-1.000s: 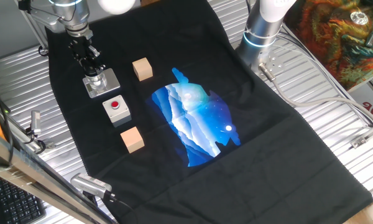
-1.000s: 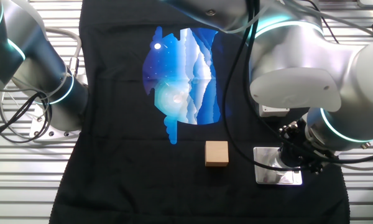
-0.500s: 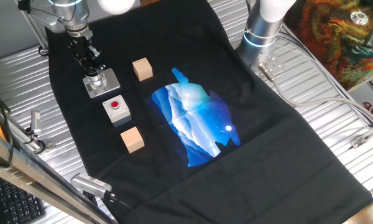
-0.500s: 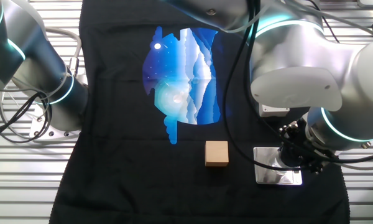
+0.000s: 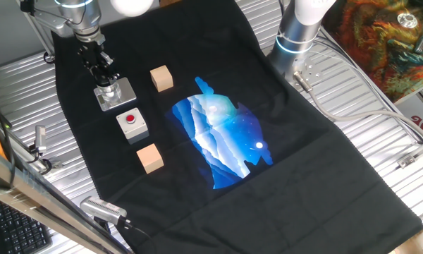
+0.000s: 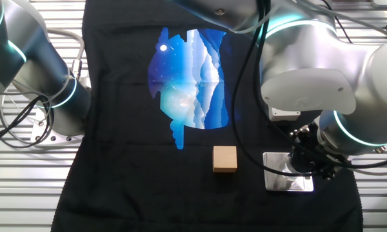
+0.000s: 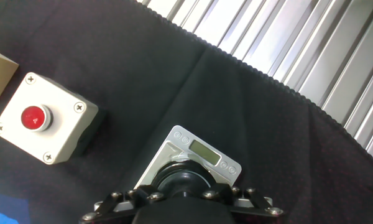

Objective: Screw the lid onto the jar

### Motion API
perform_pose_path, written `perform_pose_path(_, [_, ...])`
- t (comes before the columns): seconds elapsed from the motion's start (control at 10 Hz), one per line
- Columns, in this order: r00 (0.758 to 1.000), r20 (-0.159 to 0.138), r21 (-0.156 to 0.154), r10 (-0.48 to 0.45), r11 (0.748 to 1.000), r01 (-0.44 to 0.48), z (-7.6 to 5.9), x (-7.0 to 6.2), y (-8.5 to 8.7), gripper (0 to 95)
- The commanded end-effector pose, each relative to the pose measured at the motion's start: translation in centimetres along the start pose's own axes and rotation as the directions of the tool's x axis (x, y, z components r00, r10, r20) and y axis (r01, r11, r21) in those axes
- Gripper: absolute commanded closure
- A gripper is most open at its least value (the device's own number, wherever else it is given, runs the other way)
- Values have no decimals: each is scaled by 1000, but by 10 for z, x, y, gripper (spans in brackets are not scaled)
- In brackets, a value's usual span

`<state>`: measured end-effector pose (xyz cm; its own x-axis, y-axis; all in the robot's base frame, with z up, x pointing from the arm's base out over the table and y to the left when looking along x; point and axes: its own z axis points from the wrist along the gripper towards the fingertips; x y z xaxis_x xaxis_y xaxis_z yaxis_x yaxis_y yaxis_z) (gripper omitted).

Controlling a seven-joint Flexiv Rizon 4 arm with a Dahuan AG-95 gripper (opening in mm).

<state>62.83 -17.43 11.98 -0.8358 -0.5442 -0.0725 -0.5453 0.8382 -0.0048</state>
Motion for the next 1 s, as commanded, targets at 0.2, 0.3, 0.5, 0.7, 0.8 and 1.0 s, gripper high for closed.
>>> perform_pose_path(0.2, [1000, -5, 1, 0, 1000, 0, -2, 0, 0, 950])
perform_pose_path(0.3, [1000, -5, 0, 0, 1000, 0, -2, 0, 0, 950])
perform_pose_path(0.5, [1000, -7, 0, 1, 1000, -1, -2, 0, 0, 950])
perform_pose_path(0.7, [1000, -10, -1, 1, 1000, -1, -2, 0, 0, 950])
perform_pose_path(0.8, [1000, -11, -1, 2, 1000, -2, -2, 0, 0, 950])
perform_pose_path(1.0, [1000, -16, -3, 3, 1000, -3, -2, 0, 0, 950])
